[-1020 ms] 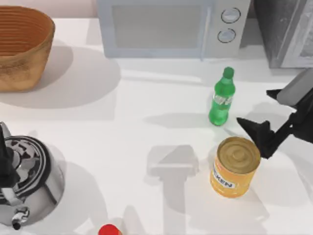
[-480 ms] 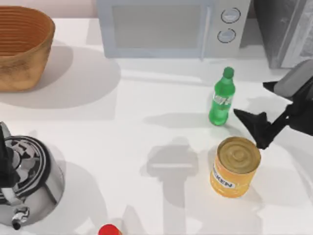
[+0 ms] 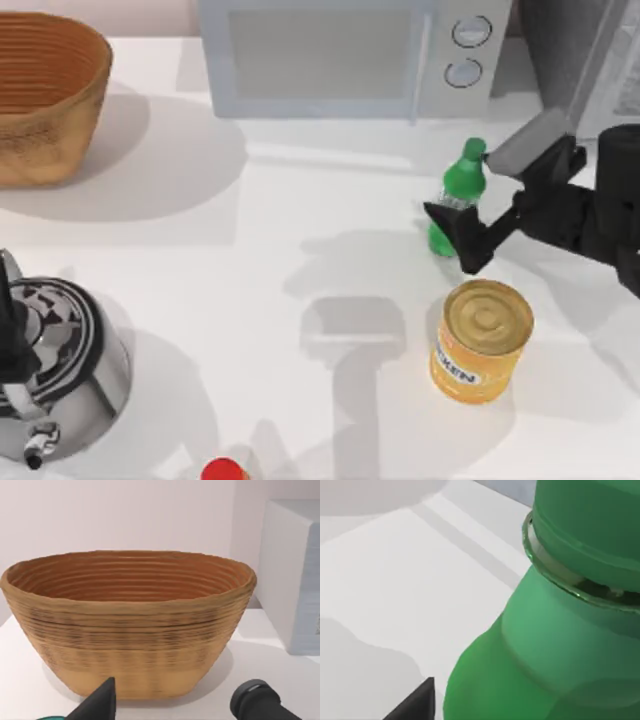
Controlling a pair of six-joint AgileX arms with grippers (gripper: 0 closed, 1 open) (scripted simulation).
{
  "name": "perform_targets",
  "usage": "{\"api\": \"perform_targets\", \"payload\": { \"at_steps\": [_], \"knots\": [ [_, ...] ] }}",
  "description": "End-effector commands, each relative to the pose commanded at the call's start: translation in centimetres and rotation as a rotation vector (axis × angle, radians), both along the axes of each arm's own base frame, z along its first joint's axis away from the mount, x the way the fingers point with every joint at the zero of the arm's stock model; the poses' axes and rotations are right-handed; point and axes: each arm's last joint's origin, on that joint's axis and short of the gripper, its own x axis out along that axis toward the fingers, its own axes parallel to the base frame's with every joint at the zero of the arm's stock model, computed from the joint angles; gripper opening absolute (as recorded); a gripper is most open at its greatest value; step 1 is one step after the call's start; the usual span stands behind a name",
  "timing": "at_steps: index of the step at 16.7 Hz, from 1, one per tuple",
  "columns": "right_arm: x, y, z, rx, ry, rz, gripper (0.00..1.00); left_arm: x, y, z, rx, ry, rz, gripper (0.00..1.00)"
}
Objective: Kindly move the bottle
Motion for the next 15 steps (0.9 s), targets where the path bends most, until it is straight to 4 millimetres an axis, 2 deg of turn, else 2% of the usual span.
{"api": "perform_targets", "payload": {
  "at_steps": [3, 8, 15],
  "knots": [
    [-0.2, 1.9, -0.7, -0.004, 0.009, 0.009, 1.0, 0.0, 0.0, 0.0, 0.0, 0.0, 0.0, 1.0],
    [-0.3, 2.2, -0.6, -0.005, 0.007, 0.009, 1.0, 0.0, 0.0, 0.0, 0.0, 0.0, 0.0, 1.0],
    [-0.3, 2.2, -0.6, -0.005, 0.007, 0.009, 0.47, 0.0, 0.0, 0.0, 0.0, 0.0, 0.0, 1.0]
  ]
}}
